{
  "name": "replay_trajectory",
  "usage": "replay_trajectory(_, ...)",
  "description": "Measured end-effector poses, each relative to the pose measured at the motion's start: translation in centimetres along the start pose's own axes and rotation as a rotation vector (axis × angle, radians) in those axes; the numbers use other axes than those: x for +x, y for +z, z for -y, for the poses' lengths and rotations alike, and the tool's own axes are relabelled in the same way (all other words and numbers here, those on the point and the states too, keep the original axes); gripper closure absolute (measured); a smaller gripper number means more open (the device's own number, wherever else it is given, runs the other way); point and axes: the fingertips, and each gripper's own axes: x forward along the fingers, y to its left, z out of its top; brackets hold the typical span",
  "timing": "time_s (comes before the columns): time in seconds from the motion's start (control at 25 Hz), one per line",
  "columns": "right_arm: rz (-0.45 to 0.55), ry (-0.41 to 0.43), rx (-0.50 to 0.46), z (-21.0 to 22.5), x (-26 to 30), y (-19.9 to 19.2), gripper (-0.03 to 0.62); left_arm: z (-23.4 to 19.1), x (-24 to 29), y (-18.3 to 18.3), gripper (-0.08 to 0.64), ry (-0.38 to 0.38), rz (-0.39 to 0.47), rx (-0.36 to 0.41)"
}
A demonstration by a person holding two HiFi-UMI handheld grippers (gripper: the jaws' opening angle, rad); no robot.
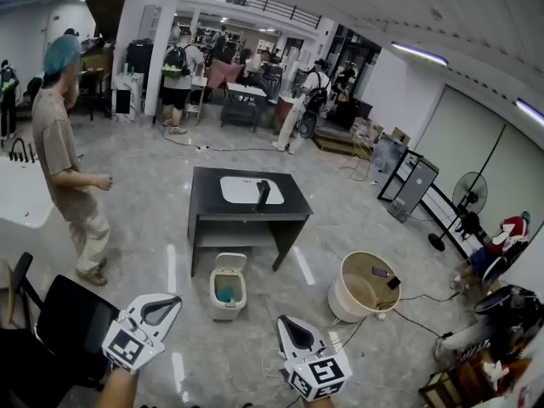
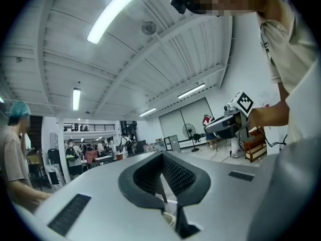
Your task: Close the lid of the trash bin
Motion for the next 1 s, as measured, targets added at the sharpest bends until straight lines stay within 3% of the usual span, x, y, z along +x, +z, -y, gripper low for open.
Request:
replay_trajectory(0.4, -0.013, 0.017, 0.019, 3.2, 4.3, -1.4, 0.568, -1.9, 3.3, -2.5, 0.546, 0.018, -0.031, -0.022)
replay_trajectory(1.0, -0.002, 0.183, 0.061, 14.0, 14.4, -1.9, 0.568, -4.1, 14.2, -2.8, 0.546, 0.150, -0.113, -0.010)
